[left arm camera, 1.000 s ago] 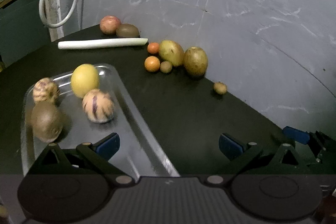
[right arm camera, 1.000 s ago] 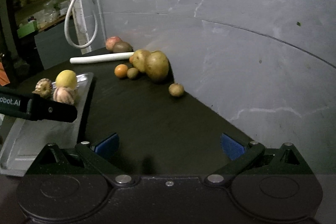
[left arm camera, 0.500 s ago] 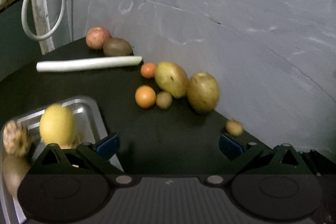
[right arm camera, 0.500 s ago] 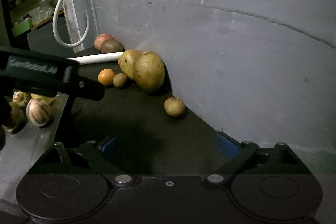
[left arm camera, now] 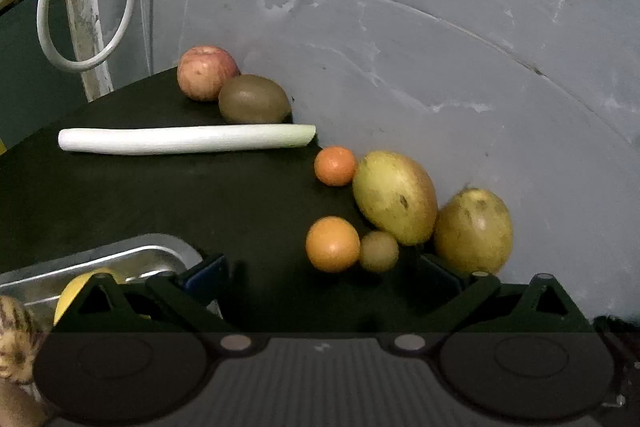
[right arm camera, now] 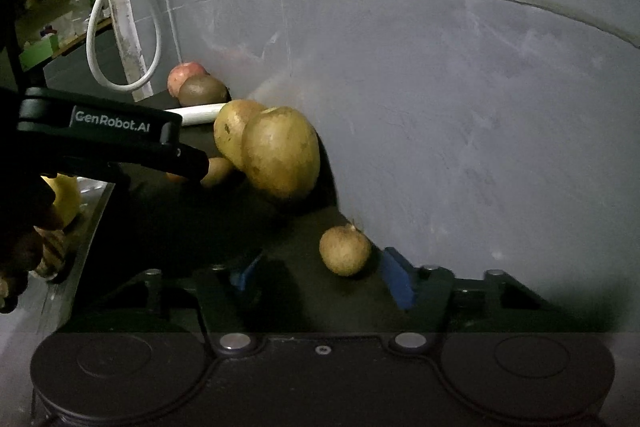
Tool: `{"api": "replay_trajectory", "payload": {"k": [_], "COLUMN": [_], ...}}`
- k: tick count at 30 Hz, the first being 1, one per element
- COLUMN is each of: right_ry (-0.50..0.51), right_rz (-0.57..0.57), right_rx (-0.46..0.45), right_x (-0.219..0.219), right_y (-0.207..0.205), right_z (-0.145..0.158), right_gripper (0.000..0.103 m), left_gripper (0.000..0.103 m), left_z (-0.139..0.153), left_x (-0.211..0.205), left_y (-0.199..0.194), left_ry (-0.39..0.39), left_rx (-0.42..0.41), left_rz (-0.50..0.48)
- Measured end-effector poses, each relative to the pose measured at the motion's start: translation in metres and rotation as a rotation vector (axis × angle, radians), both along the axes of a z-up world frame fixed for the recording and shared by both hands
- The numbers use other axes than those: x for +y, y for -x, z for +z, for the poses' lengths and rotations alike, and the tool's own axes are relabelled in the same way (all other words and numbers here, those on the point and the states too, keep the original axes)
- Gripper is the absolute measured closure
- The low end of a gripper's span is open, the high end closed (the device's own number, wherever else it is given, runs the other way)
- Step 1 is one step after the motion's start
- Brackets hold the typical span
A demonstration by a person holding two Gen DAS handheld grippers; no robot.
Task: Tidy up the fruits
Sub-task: 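Grasp the small orange with the left tool while the right tool grasps the small round fruit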
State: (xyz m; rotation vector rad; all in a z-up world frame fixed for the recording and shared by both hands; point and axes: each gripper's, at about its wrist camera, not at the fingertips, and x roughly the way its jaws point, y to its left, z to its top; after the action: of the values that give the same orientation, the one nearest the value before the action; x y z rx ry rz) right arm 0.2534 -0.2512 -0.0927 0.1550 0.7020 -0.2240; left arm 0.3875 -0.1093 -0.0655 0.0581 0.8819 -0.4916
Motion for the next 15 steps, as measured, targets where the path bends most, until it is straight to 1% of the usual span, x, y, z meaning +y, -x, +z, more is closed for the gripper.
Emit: {"api": "replay_trajectory", "payload": {"k": [1, 3, 8, 10, 12, 15], "right_ry": [0.003, 0.011, 0.014, 0.011, 0.011, 0.009], "right_rz": [-0.001, -0.005, 0.008, 0.021, 0.032, 0.046], "right_rx": [-0.001, -0.002, -0.011, -0.014, -0.017, -0.020], "right_x": [0.000, 0.001, 0.003, 0.005, 0.006, 0.009], "right_y": [-0.002, -0.005, -0.010, -0.010, -0.011, -0.012], "right_z": [0.000, 0.000, 0.000, 0.000, -0.001, -0.001], "right_gripper": [0.044, 0.051, 0.060, 0.063, 0.065, 0.071], "left_gripper": [0.006, 0.009, 0.016, 0.023, 0.025, 0.033], "left_z": [-0.001, -0.002, -0.004, -0.006, -0.008, -0.008], "left_x": [0.000, 0.000, 0.001, 0.002, 0.004, 0.005], "left_y": [-0.002, -0.006, -0.013, -0.015, -0.017, -0.018], "left_ry": [0.003, 0.009, 0.034, 0.048, 0.069, 0.097], "left_rx": [0.001, 0.000, -0.004, 0.003, 0.015, 0.022], "left_rz": [0.000, -0.001, -0.008, -0.006, -0.003, 0.000]}}
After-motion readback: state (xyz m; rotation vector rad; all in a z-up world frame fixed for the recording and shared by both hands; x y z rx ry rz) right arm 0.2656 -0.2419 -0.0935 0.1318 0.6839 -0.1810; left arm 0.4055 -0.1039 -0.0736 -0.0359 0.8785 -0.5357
